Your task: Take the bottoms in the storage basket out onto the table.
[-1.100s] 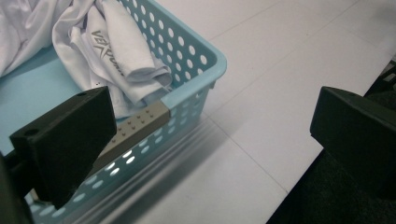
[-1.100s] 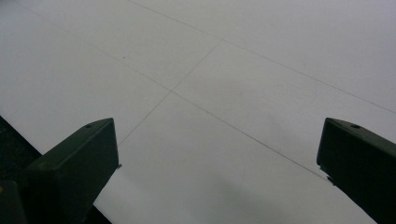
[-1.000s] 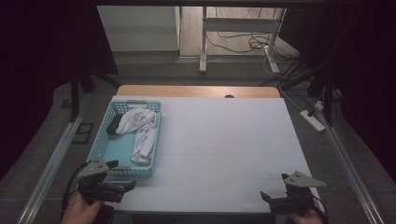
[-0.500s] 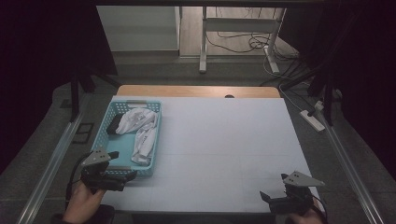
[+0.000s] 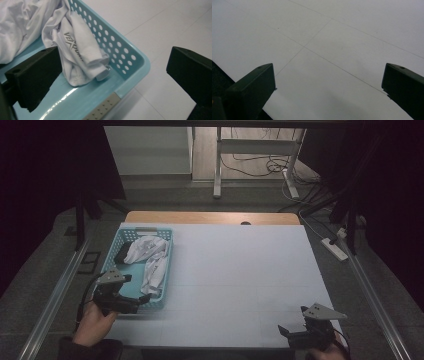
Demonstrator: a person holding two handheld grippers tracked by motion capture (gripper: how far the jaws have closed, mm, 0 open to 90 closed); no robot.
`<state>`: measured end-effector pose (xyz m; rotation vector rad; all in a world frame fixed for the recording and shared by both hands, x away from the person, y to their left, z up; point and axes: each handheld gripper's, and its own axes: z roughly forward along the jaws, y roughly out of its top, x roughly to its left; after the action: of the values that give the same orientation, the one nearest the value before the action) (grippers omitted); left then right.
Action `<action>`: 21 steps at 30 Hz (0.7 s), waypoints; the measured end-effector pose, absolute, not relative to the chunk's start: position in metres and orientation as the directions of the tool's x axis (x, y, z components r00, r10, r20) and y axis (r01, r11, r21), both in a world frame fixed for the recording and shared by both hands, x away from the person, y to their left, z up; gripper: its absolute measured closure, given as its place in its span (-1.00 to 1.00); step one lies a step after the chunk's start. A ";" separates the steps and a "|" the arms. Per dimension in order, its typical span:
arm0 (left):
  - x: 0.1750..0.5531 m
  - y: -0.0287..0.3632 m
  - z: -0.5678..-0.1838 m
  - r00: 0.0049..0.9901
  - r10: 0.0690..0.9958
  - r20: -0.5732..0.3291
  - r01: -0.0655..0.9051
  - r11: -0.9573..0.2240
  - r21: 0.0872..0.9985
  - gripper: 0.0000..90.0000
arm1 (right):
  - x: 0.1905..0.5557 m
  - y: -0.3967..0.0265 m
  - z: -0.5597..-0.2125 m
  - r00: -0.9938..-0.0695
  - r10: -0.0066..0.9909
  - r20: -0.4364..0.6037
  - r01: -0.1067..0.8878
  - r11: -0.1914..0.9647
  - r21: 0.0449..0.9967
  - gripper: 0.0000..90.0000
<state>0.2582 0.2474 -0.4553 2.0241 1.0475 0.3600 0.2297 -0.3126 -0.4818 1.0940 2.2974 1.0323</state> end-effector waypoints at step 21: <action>0.302 0.249 -0.455 0.595 0.795 -0.113 0.603 -0.349 0.717 -1.00 | 0.230 -0.311 -0.482 -0.621 0.782 -0.043 0.495 0.435 0.753 -1.00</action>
<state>0.3023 0.2485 -0.4547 2.0778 1.1039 0.3296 0.2295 -0.3112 -0.4822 1.0849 2.3052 1.0186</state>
